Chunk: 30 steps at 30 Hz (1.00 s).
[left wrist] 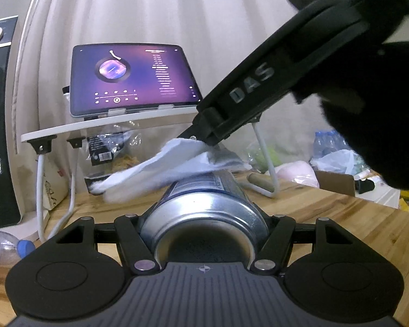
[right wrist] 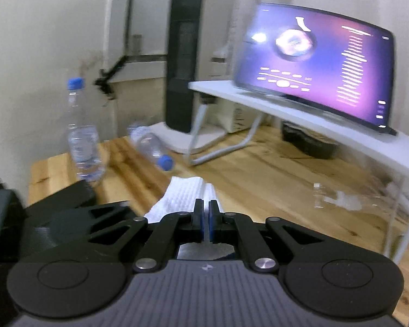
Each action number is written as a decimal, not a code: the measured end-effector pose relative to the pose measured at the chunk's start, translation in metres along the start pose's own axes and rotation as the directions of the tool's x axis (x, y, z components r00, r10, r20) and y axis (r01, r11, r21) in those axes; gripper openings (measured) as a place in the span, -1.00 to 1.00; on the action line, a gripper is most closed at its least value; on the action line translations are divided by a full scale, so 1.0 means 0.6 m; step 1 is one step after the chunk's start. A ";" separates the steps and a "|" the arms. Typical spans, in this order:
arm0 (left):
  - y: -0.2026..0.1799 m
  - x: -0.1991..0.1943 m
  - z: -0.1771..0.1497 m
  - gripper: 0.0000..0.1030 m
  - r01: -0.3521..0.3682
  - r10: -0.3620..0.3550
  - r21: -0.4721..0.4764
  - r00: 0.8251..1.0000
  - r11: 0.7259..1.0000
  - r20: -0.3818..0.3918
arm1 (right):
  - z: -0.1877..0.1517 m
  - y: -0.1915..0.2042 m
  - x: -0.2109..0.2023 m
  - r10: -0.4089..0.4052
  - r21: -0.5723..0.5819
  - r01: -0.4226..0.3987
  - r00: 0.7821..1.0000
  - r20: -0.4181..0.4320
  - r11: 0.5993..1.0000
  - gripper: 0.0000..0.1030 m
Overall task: Clean container
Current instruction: 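Wipe the can's side with the towel in the right tool while the left tool holds it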
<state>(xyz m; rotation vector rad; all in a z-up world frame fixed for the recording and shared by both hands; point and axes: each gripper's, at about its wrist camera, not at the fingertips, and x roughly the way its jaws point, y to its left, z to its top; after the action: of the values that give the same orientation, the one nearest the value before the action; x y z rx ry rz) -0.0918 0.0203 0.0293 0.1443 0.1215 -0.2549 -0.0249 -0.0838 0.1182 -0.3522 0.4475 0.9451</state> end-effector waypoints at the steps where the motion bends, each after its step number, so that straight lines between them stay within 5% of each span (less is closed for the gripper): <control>1: 0.000 -0.001 0.000 0.31 -0.001 0.001 0.001 1.000 1.000 0.001 | -0.003 0.007 -0.002 0.020 -0.003 -0.020 1.000 0.000 1.000 -0.87; 7: 0.000 -0.005 -0.001 0.31 -0.001 0.001 -0.003 1.000 1.000 0.005 | -0.013 0.029 -0.038 0.068 -0.014 -0.068 0.998 -0.004 0.998 -0.87; 18: -0.001 -0.007 0.000 0.31 0.000 0.000 0.005 1.000 1.000 0.012 | -0.022 -0.049 -0.026 -0.111 0.066 0.110 0.994 0.012 0.992 -0.87; 27: 0.014 -0.004 -0.001 0.31 -0.021 0.021 -0.052 1.000 0.998 0.002 | -0.034 0.011 -0.048 0.042 0.057 -0.044 0.999 0.030 0.997 -0.87; 30: 0.017 -0.005 -0.002 0.31 -0.025 0.025 -0.065 1.000 0.998 0.006 | -0.044 0.006 -0.053 0.035 0.080 -0.037 0.999 0.017 0.996 -0.87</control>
<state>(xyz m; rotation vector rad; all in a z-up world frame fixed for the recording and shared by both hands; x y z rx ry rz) -0.0924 0.0309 0.0301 0.0805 0.1214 -0.2263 -0.0499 -0.1163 0.1116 -0.2640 0.4772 0.9614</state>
